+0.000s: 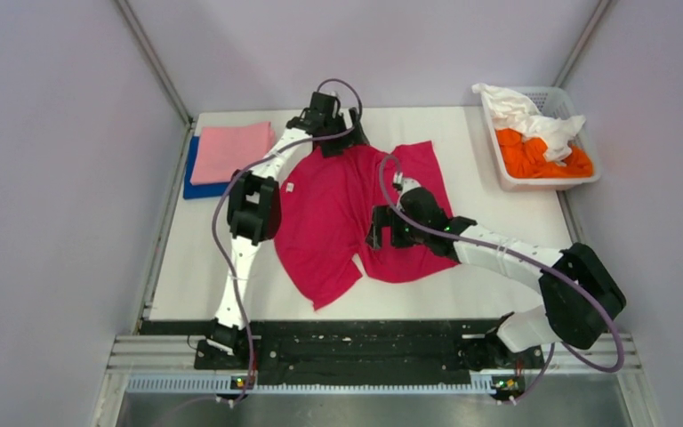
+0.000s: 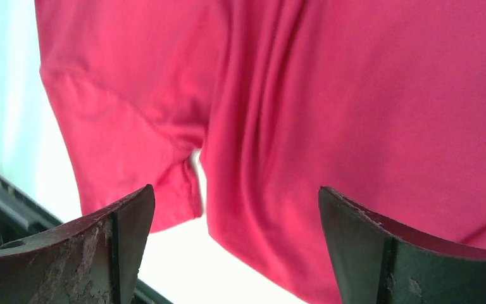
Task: Fold and stack the t-shirts
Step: Flatten out the tshirt
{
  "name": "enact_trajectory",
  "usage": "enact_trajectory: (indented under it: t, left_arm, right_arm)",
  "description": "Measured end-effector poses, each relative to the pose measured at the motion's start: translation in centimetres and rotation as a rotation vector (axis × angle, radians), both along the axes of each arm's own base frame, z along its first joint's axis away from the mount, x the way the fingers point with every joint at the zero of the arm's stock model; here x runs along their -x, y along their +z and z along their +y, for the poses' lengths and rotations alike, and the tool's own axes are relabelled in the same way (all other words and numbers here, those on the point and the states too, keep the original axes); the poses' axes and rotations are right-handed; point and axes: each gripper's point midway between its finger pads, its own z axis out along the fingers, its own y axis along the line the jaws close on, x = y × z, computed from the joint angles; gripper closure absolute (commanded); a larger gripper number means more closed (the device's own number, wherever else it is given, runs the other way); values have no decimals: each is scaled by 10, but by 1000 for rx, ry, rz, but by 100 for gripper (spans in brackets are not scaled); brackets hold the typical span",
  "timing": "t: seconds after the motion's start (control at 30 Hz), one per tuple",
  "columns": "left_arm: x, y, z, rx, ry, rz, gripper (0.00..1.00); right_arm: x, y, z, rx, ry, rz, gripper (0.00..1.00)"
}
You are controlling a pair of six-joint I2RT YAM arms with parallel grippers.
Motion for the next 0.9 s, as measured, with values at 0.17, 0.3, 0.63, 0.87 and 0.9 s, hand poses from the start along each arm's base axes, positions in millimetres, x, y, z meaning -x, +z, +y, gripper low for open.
enact_trajectory:
  t: [0.17,0.3,0.63,0.87,0.9]
  left_arm:
    - [58,45,34,-104,19,-7,1]
    - [128,96,52,-133,33,-80,1]
    - [243,-23,40,-157,-40,235,1]
    - [239,-51,59,-197,47,322,2]
    - [237,-51,61,-197,59,323,2]
  right_arm:
    - [-37,10,-32,6,-143,-28,1]
    - [-47,-7,-53,78,-215,7,1]
    - [-63,-42,-92,243,-394,69,1]
    - [-23,-48,-147,272,-569,118,1]
    - [-10,-48,-160,285,-610,133,1]
